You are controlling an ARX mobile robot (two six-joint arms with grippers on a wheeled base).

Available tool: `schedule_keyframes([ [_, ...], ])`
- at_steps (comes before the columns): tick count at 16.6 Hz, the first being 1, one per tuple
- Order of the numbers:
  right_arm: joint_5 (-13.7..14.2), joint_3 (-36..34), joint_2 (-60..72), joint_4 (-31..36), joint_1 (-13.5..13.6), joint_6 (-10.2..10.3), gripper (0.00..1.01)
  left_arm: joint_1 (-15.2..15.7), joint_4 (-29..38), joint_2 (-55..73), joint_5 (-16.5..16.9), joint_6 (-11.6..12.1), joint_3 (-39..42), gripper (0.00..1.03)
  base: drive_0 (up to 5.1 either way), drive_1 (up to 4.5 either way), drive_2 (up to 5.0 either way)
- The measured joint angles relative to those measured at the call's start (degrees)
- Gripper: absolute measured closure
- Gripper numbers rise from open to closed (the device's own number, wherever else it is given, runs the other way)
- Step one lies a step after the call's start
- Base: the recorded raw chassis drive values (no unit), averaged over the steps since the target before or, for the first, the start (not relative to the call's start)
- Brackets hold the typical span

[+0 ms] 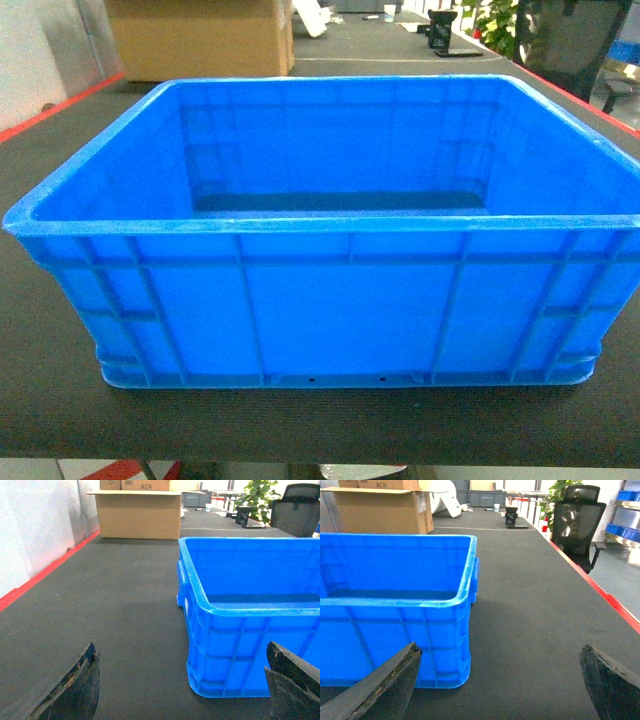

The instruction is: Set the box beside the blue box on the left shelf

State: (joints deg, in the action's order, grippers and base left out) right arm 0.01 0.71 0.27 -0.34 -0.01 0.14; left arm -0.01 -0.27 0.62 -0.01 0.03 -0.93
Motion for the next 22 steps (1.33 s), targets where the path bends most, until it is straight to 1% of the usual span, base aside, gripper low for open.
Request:
schedule_keyframes([
  [22, 0.0, 0.0, 0.0, 0.0, 0.0, 0.0, 0.03, 0.0, 0.0, 0.0, 0.0, 0.0, 0.0, 0.05, 0.0, 0.0, 0.0],
])
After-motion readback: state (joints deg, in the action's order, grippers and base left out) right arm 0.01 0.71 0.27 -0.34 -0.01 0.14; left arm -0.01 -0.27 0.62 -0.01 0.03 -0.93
